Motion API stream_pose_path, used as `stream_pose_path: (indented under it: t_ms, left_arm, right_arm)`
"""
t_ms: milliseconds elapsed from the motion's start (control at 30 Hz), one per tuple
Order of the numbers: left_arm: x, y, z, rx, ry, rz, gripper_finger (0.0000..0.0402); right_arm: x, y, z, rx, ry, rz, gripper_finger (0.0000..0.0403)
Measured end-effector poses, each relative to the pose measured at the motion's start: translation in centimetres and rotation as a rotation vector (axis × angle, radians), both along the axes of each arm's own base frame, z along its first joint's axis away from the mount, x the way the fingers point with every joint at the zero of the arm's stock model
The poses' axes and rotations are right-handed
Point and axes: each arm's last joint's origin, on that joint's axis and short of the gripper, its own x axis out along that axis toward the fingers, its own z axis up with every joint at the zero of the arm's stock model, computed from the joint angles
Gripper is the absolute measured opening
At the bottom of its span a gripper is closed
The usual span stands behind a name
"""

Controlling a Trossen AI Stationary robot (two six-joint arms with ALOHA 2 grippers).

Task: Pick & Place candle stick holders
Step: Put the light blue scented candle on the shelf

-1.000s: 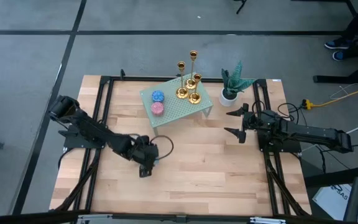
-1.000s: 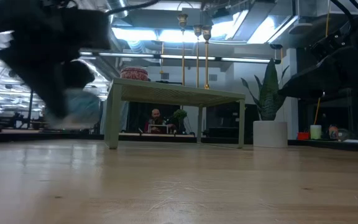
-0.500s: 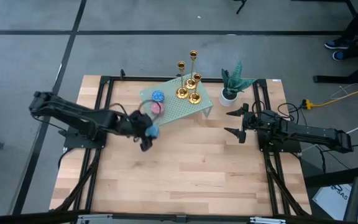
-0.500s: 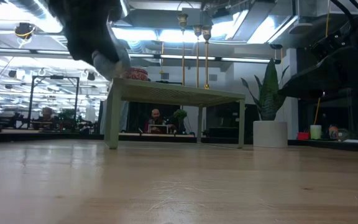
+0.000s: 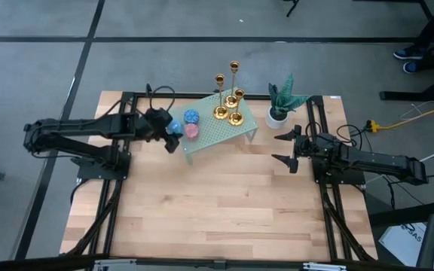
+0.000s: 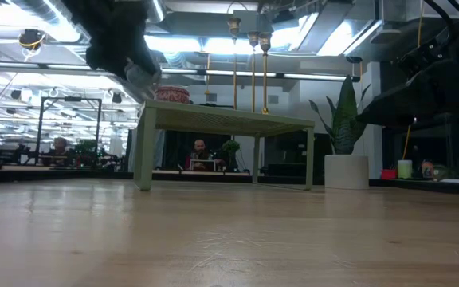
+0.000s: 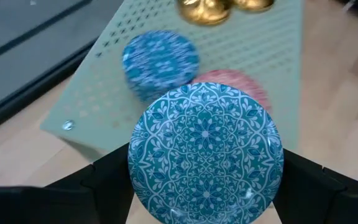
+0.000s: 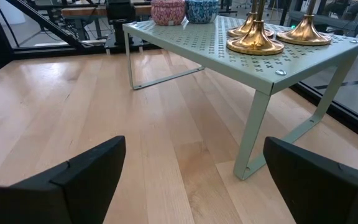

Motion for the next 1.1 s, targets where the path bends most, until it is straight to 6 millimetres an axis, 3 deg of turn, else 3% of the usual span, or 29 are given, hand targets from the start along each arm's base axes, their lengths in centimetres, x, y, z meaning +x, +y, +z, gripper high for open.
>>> stream_pose_path:
  t_ms: [367,1100]
  left_arm:
    - [-0.6,4.3,-2.2,-0.101,0.201,0.048,0.0297]
    - [1.6,6.2,-3.2,-0.098,0.165,0.019,0.0297]
  right_arm:
    - [0.0,0.0,0.0,0.0,0.0,0.0,0.0385]
    - [0.0,0.0,0.0,0.0,0.0,0.0,0.0385]
